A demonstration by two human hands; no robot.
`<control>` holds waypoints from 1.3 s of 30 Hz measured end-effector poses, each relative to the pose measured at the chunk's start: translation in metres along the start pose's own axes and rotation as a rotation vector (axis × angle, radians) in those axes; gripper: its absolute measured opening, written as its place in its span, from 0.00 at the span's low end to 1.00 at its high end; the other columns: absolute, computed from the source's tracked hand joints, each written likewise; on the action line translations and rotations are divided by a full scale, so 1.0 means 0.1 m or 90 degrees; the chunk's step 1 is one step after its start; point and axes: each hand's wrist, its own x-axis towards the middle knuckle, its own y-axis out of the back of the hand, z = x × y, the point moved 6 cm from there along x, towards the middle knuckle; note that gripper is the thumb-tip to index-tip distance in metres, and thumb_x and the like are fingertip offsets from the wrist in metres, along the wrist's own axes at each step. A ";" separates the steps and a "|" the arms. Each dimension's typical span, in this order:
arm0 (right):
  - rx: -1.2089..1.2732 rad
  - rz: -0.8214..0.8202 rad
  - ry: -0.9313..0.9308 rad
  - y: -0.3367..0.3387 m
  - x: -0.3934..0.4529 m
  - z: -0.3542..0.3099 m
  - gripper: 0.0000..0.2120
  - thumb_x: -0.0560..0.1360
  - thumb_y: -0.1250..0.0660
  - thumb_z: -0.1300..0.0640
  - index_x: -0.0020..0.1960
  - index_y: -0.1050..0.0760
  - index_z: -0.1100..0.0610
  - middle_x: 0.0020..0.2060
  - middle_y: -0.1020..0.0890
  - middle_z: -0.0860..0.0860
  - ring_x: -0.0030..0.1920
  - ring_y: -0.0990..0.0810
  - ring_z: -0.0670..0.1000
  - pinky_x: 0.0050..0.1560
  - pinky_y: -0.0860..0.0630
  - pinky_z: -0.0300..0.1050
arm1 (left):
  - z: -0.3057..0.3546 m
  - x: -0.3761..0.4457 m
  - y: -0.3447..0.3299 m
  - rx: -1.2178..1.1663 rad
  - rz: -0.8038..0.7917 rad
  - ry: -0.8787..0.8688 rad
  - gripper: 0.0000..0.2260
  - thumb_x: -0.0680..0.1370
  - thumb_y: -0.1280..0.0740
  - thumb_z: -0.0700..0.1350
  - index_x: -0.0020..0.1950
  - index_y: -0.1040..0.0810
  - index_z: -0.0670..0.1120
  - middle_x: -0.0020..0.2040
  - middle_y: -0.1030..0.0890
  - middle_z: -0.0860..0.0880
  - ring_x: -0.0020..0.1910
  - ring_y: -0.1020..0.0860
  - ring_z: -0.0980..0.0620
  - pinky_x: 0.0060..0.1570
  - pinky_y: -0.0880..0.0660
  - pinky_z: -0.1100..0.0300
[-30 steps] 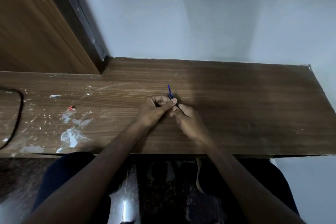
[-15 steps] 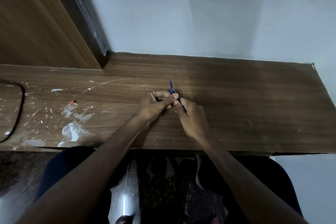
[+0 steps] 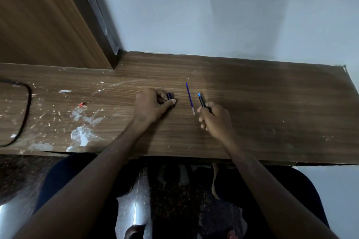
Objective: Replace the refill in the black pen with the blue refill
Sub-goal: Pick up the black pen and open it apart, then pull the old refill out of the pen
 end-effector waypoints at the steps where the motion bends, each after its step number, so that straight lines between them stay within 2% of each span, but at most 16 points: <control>1: 0.024 -0.006 -0.005 -0.01 0.00 0.00 0.09 0.84 0.35 0.55 0.49 0.17 0.53 0.32 0.16 0.47 0.28 0.19 0.41 0.32 0.24 0.38 | 0.01 -0.01 -0.02 0.013 -0.002 -0.004 0.11 0.75 0.19 0.55 0.39 0.13 0.49 0.35 0.13 0.54 0.34 0.19 0.64 0.33 0.32 0.76; 6: 0.128 -0.043 -0.017 -0.03 0.00 -0.02 0.09 0.84 0.33 0.50 0.56 0.16 0.52 0.36 0.16 0.47 0.34 0.19 0.43 0.35 0.24 0.37 | -0.01 -0.02 0.02 0.031 0.016 0.003 0.14 0.72 0.18 0.58 0.37 0.18 0.52 0.33 0.18 0.58 0.35 0.17 0.59 0.39 0.22 0.62; 10: 0.197 -0.063 -0.041 -0.03 0.00 -0.02 0.11 0.84 0.33 0.52 0.55 0.13 0.53 0.33 0.20 0.47 0.31 0.26 0.43 0.32 0.31 0.37 | 0.11 -0.10 0.10 0.052 0.098 0.003 0.17 0.75 0.24 0.65 0.52 0.16 0.54 0.40 0.16 0.60 0.41 0.17 0.57 0.44 0.22 0.59; 12: 0.261 -0.099 -0.039 -0.07 0.01 -0.05 0.14 0.85 0.38 0.56 0.56 0.13 0.59 0.34 0.21 0.49 0.31 0.27 0.44 0.33 0.32 0.39 | 0.22 -0.11 0.09 -0.004 0.111 -0.046 0.13 0.81 0.28 0.60 0.59 0.15 0.54 0.44 0.15 0.60 0.46 0.16 0.56 0.49 0.20 0.57; 15: 0.360 -0.172 -0.044 -0.18 0.01 -0.11 0.17 0.88 0.42 0.58 0.57 0.16 0.64 0.34 0.23 0.52 0.31 0.29 0.46 0.34 0.35 0.42 | 0.38 -0.08 -0.16 -0.251 -0.076 -0.109 0.14 0.88 0.37 0.48 0.66 0.14 0.46 0.55 0.11 0.56 0.52 0.16 0.62 0.55 0.20 0.58; 18: 0.430 -0.250 -0.065 -0.30 -0.01 -0.14 0.16 0.88 0.42 0.58 0.56 0.17 0.64 0.34 0.24 0.51 0.29 0.30 0.44 0.33 0.35 0.39 | 0.51 -0.15 -0.40 -0.485 -0.244 -0.091 0.15 0.90 0.43 0.43 0.66 0.17 0.45 0.56 0.11 0.57 0.37 0.24 0.65 0.42 0.27 0.70; 20: 0.473 -0.299 -0.069 -0.33 -0.02 -0.15 0.16 0.89 0.43 0.58 0.57 0.18 0.64 0.33 0.24 0.49 0.29 0.32 0.43 0.32 0.34 0.37 | 0.51 -0.16 -0.45 -0.559 -0.251 -0.049 0.14 0.89 0.40 0.44 0.65 0.15 0.49 0.59 0.11 0.51 0.33 0.29 0.62 0.39 0.27 0.68; 22: 0.463 -0.323 -0.053 -0.32 -0.03 -0.15 0.16 0.90 0.44 0.57 0.57 0.19 0.62 0.32 0.26 0.47 0.29 0.33 0.41 0.32 0.35 0.36 | 0.48 -0.11 -0.46 -0.607 -0.221 -0.024 0.12 0.87 0.36 0.43 0.59 0.12 0.49 0.55 0.09 0.49 0.32 0.28 0.60 0.41 0.24 0.67; 24: 0.408 -0.299 -0.018 -0.31 -0.03 -0.15 0.16 0.90 0.44 0.56 0.55 0.21 0.61 0.33 0.28 0.45 0.29 0.35 0.40 0.32 0.36 0.35 | 0.45 -0.08 -0.46 -0.627 -0.182 -0.013 0.09 0.85 0.32 0.42 0.57 0.11 0.46 0.49 0.09 0.48 0.30 0.26 0.58 0.39 0.22 0.65; 27: 0.266 -0.182 0.045 -0.25 -0.05 -0.14 0.15 0.89 0.41 0.57 0.53 0.20 0.62 0.33 0.27 0.47 0.29 0.34 0.42 0.32 0.35 0.38 | 0.44 -0.10 -0.48 -0.628 -0.137 0.006 0.07 0.84 0.29 0.43 0.55 0.11 0.43 0.47 0.10 0.43 0.31 0.22 0.54 0.41 0.20 0.58; 29: 0.057 -0.073 0.141 -0.14 -0.05 -0.17 0.12 0.88 0.37 0.57 0.52 0.17 0.61 0.33 0.24 0.48 0.29 0.29 0.43 0.37 0.30 0.41 | 0.42 -0.12 -0.50 -0.601 -0.111 0.017 0.07 0.82 0.26 0.45 0.52 0.10 0.43 0.48 0.11 0.37 0.39 0.16 0.46 0.52 0.17 0.49; 31: -0.048 -0.008 0.198 -0.07 -0.05 -0.21 0.10 0.86 0.34 0.58 0.52 0.15 0.60 0.33 0.21 0.47 0.30 0.26 0.41 0.40 0.28 0.39 | 0.40 -0.13 -0.49 -0.546 -0.071 0.028 0.09 0.78 0.22 0.49 0.48 0.09 0.44 0.46 0.10 0.38 0.45 0.13 0.44 0.61 0.17 0.45; 32: -0.043 0.002 0.199 -0.05 -0.07 -0.22 0.09 0.85 0.33 0.58 0.53 0.15 0.59 0.33 0.20 0.47 0.29 0.25 0.41 0.40 0.29 0.37 | 0.38 -0.13 -0.48 -0.528 -0.049 0.045 0.11 0.75 0.20 0.53 0.46 0.09 0.45 0.43 0.10 0.41 0.46 0.12 0.47 0.61 0.16 0.46; 35: -0.039 -0.018 0.192 -0.11 -0.12 -0.25 0.09 0.85 0.32 0.57 0.54 0.14 0.58 0.34 0.18 0.48 0.31 0.24 0.41 0.39 0.29 0.33 | 0.31 -0.13 -0.46 -0.484 -0.002 0.120 0.23 0.63 0.17 0.68 0.35 0.15 0.49 0.35 0.13 0.50 0.35 0.16 0.53 0.45 0.20 0.57; 37: -0.038 -0.023 0.177 -0.13 -0.12 -0.25 0.09 0.85 0.32 0.56 0.54 0.14 0.57 0.34 0.17 0.50 0.32 0.23 0.43 0.39 0.28 0.34 | 0.38 -0.14 -0.53 -0.508 -0.085 0.123 0.24 0.68 0.23 0.73 0.40 0.15 0.51 0.40 0.12 0.48 0.34 0.18 0.52 0.46 0.22 0.53; 39: -0.014 -0.005 0.146 -0.09 -0.07 -0.22 0.09 0.85 0.32 0.56 0.53 0.14 0.57 0.35 0.16 0.52 0.31 0.24 0.43 0.40 0.28 0.38 | 0.53 -0.17 -0.61 -0.574 -0.204 0.073 0.24 0.82 0.35 0.66 0.60 0.14 0.48 0.57 0.10 0.48 0.37 0.17 0.55 0.48 0.19 0.52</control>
